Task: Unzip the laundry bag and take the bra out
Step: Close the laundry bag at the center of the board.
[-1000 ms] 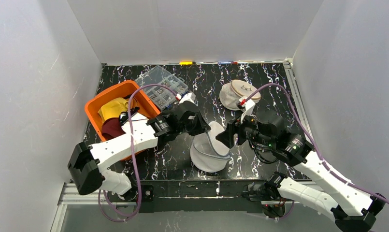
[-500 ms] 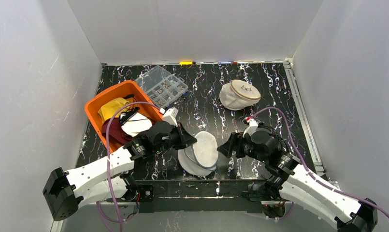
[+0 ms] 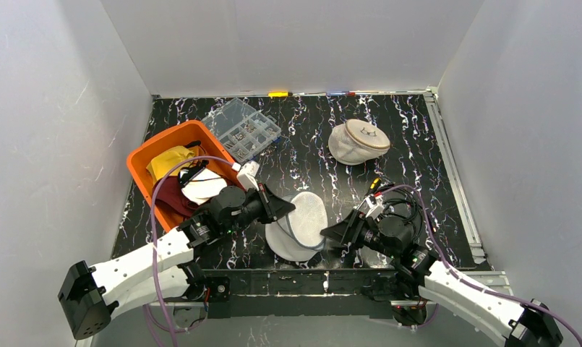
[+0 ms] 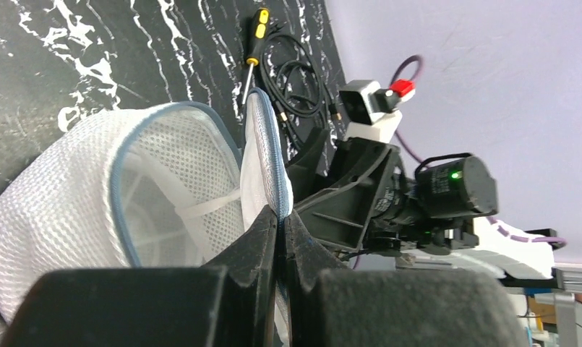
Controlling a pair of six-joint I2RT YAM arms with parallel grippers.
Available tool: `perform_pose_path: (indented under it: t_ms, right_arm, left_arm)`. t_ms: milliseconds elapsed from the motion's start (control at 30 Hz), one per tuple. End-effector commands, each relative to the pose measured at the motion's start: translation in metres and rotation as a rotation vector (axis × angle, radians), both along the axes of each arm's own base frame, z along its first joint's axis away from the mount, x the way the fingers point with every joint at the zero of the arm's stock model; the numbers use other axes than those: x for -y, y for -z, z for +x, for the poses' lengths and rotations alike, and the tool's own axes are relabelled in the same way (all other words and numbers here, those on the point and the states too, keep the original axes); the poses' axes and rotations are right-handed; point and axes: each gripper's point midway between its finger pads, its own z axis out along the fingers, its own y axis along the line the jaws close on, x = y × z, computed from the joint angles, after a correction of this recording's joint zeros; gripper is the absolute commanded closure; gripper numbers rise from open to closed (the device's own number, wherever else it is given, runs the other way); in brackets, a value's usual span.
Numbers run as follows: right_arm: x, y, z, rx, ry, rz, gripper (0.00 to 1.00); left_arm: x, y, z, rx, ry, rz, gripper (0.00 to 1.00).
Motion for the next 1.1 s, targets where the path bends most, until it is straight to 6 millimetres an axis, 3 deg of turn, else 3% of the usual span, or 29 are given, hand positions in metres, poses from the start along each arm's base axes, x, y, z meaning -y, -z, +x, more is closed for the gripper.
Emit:
perform_pose_path:
  t_ms: [0,233,400,567,633,733,933,1067]
  right_arm:
    - [-0.008,-0.04,0.006,0.039,0.028,0.206,0.19]
    - [-0.004,-0.055,0.01,0.051,0.07,0.271,0.14]
    - [0.003,-0.073,0.014,0.099,0.105,0.272,0.11]
    - [0.023,-0.103,0.023,0.212,0.185,0.186,0.08]
    - [0.033,-0.106,0.024,0.237,0.212,0.119,0.07]
    - [0.042,-0.103,0.024,0.248,0.232,0.068,0.07]
    - [0.043,-0.08,0.022,0.223,0.229,0.054,0.07]
    - [0.046,-0.069,0.022,0.216,0.235,0.01,0.07]
  left_arm:
    - [0.003,-0.024,0.004,0.044,-0.009,-0.092,1.0]
    - [0.006,-0.043,0.015,0.068,-0.063,-0.177,1.0]
    - [0.021,-0.08,0.022,0.123,-0.039,-0.24,1.0]
    - [0.039,-0.127,0.026,0.199,0.019,-0.282,1.0]
    - [0.043,-0.131,0.026,0.212,0.035,-0.28,1.0]
    - [0.04,-0.112,0.025,0.206,0.036,-0.25,1.0]
    - [0.026,-0.019,0.031,0.086,-0.041,-0.111,1.0]
    - [0.034,-0.004,0.039,0.07,-0.045,-0.103,1.0]
